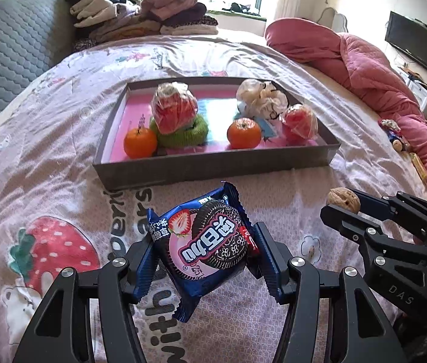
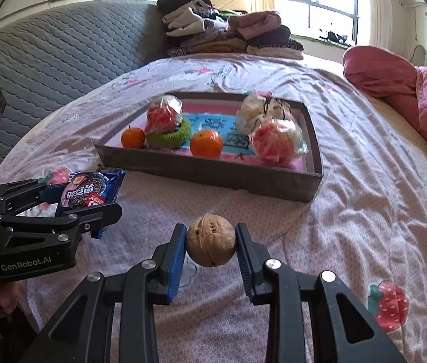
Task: Organize objects
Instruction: 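Carry the cookie packet with the left tool over the box while the right tool carries the walnut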
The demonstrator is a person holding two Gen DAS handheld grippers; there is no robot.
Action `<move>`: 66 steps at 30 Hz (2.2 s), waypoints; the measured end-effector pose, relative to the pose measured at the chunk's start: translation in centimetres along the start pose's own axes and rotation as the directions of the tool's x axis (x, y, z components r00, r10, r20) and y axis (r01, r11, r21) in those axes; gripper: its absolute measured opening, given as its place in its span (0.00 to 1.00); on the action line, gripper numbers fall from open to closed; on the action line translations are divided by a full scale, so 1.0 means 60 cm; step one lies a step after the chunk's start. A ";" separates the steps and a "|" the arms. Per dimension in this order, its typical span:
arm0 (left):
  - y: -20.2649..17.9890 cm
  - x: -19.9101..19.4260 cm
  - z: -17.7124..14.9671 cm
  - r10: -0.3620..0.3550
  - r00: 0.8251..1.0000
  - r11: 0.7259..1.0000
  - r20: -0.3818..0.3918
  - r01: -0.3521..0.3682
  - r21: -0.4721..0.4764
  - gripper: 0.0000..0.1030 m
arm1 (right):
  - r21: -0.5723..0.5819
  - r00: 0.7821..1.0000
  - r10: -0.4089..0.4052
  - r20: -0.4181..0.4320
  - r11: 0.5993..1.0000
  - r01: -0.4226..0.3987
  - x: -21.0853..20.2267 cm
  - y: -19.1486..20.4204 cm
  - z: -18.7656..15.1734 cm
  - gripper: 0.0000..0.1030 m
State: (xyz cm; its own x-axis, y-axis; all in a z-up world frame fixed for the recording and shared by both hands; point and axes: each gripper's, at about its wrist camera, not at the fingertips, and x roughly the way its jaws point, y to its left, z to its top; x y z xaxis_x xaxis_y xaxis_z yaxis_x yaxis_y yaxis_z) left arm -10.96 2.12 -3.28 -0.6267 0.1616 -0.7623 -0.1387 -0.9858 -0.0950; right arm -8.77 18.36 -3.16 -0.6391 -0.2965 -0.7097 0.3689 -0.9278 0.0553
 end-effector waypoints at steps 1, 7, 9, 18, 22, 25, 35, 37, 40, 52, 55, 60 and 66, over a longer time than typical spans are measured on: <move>-0.001 -0.004 0.002 0.005 1.000 1.000 0.009 -0.005 0.005 0.59 | -0.001 1.000 0.000 0.006 1.000 0.000 -0.002 0.001 0.002 0.32; -0.001 -0.021 0.009 0.017 0.999 1.000 0.035 -0.017 0.010 0.59 | 0.000 1.000 -0.001 0.026 1.000 0.001 -0.009 0.002 0.012 0.32; 0.000 -0.026 0.010 0.018 0.999 1.000 0.040 -0.018 0.010 0.59 | 0.000 1.000 -0.001 0.024 1.000 0.001 -0.009 0.002 0.013 0.32; -0.002 -0.043 0.019 0.019 0.998 1.000 0.063 -0.020 0.014 0.59 | 0.007 0.999 -0.002 0.055 1.000 0.001 -0.024 0.003 0.029 0.32; -0.002 -0.051 0.026 0.021 0.997 1.000 0.076 -0.023 0.020 0.59 | 0.001 0.997 -0.003 0.077 1.000 0.003 -0.031 0.008 0.044 0.32; 0.002 -0.056 0.037 0.024 0.996 0.999 0.088 -0.026 0.019 0.59 | 0.000 0.995 -0.004 0.095 1.000 0.004 -0.036 0.008 0.058 0.32; 0.011 -0.066 0.068 0.035 0.992 0.999 0.120 -0.038 0.019 0.59 | -0.005 0.993 -0.006 0.117 1.000 0.007 -0.037 0.008 0.086 0.32; 0.019 -0.066 0.076 0.040 0.991 0.999 0.126 -0.042 0.011 0.59 | -0.006 0.992 -0.007 0.124 1.000 0.008 -0.037 0.009 0.093 0.32; 0.030 -0.065 0.089 0.048 0.990 0.999 0.132 -0.049 0.007 0.59 | -0.011 0.991 -0.009 0.130 1.000 0.011 -0.033 0.010 0.105 0.32; 0.065 -0.044 0.138 0.056 0.989 0.998 0.137 -0.054 -0.015 0.59 | -0.013 0.988 -0.021 0.154 1.000 0.023 -0.015 0.004 0.149 0.32; 0.074 -0.037 0.151 0.058 0.989 0.998 0.134 -0.056 -0.018 0.59 | -0.013 0.987 -0.024 0.156 1.000 0.026 -0.008 0.002 0.159 0.32; 0.092 -0.027 0.175 0.080 0.988 0.997 0.136 -0.078 -0.016 0.59 | -0.017 0.986 -0.032 0.165 0.999 0.035 0.004 -0.002 0.176 0.32; 0.107 -0.012 0.191 0.098 0.985 0.995 0.142 -0.097 -0.017 0.59 | -0.019 0.986 -0.037 0.165 0.999 0.041 0.021 -0.006 0.189 0.32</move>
State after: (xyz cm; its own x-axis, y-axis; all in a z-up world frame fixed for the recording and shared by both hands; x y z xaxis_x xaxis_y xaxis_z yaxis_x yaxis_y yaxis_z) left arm -20.21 -3.80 3.97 -0.7395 0.0691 -0.6696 -0.0644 -0.9974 -0.0318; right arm -17.38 15.71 3.88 -0.7552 -0.2949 -0.5854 0.3551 -0.9347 0.0128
